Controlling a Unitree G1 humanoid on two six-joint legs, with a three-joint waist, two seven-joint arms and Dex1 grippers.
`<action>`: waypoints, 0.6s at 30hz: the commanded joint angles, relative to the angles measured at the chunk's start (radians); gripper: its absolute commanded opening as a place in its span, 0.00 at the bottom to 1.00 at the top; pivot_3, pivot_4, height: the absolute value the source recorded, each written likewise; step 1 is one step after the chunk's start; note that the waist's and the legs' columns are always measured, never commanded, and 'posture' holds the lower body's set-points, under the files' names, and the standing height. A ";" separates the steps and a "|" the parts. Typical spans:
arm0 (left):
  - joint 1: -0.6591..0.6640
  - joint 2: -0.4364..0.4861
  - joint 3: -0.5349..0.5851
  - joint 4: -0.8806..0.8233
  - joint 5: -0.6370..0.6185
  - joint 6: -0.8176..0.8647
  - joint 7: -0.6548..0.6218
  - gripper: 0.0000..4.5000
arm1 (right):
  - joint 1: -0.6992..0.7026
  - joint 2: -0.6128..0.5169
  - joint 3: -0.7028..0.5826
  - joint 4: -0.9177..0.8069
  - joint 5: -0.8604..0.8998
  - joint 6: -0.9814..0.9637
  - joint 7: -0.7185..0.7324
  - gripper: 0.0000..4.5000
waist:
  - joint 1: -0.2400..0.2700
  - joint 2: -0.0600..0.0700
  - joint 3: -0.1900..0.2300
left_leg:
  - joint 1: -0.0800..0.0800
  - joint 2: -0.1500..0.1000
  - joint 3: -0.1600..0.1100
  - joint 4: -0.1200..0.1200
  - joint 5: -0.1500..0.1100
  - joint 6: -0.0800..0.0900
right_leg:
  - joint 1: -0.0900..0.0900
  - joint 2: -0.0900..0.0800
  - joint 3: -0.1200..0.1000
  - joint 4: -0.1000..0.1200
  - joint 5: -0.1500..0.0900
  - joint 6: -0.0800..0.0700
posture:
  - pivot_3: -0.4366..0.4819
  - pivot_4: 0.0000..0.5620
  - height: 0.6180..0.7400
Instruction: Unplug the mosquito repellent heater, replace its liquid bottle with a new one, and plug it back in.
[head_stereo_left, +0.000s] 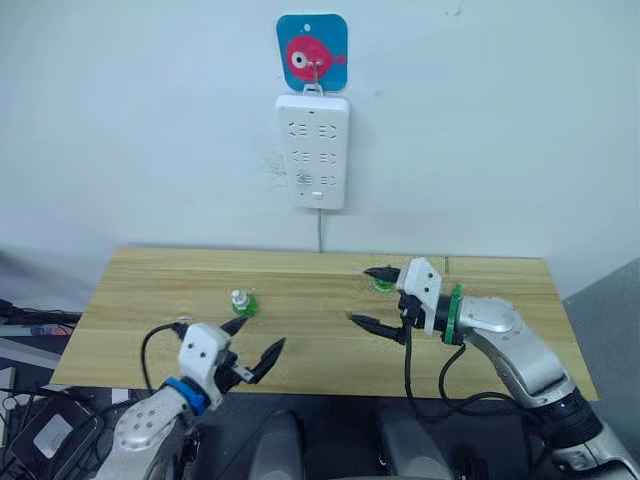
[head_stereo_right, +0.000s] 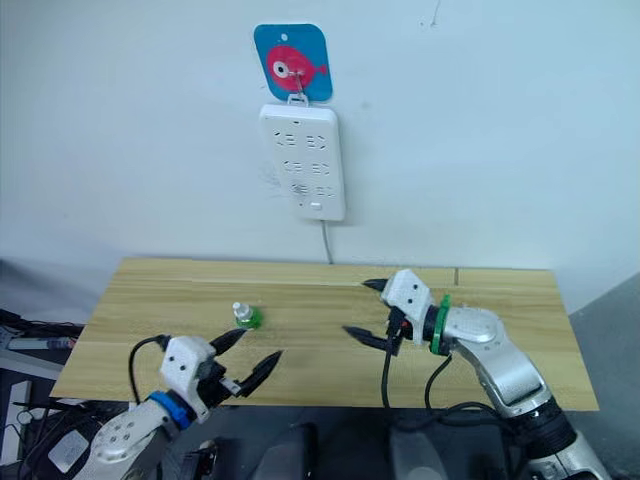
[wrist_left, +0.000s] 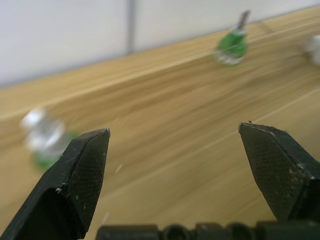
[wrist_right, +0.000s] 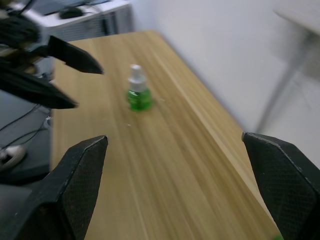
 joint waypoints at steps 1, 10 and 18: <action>0.042 -0.009 0.068 0.050 0.019 -0.077 0.023 1.00 | -0.045 -0.013 0.031 -0.066 -0.034 0.069 0.002 1.00 | 0.000 -0.002 0.001 | 0.000 0.000 0.000 0.000 0.000 0.000 | 0.000 0.000 0.000 0.000 0.000 0.000 | 0.47 0.41 0.91; 0.079 -0.004 0.122 0.154 0.033 -0.151 0.006 1.00 | -0.114 -0.026 0.072 -0.106 -0.044 0.171 0.026 1.00 | 0.007 -0.006 0.004 | -0.001 0.000 0.000 0.000 0.000 0.000 | 0.000 -0.001 0.000 -0.001 0.000 0.000 | 0.49 0.40 0.91; -0.069 -0.026 0.099 0.306 0.081 -0.192 0.050 1.00 | -0.119 -0.005 0.072 -0.129 -0.066 0.216 -0.015 1.00 | 0.010 -0.007 0.011 | 0.000 0.000 0.000 0.000 0.000 0.000 | 0.000 -0.001 0.000 -0.001 0.000 0.000 | 0.48 0.46 0.91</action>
